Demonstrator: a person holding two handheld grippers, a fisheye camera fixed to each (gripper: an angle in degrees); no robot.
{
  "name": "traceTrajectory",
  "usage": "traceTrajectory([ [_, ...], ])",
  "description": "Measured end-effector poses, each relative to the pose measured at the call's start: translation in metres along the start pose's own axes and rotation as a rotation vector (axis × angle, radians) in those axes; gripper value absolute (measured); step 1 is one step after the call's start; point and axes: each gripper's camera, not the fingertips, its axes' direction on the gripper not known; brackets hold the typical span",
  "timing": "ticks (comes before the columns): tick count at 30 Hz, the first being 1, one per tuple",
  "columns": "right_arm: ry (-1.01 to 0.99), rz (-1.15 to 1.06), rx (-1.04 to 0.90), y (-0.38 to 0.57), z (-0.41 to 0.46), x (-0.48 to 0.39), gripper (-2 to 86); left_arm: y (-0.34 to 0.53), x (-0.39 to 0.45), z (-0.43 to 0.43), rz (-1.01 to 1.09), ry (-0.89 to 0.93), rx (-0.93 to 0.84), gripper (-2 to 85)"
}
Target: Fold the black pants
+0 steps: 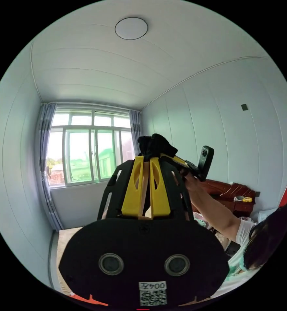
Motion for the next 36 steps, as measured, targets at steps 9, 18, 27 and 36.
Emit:
traceTrajectory([
  [9,-0.202,-0.031,-0.304,0.308,-0.162,-0.132,5.8,0.295,0.175,0.057,0.168,-0.024,-0.18,1.2],
  [18,-0.224,0.316,-0.588,0.664,-0.364,-0.294,6.6,0.659,0.4,0.147,0.183,0.104,-0.415,1.2],
  [27,-0.263,0.394,-0.762,0.773,-0.474,-0.426,8.7,0.809,0.524,0.145,0.251,0.145,-0.541,1.1],
  [36,-0.117,0.442,-1.206,0.864,-0.584,-0.567,12.2,0.933,0.614,0.139,0.442,0.267,-0.689,1.2],
])
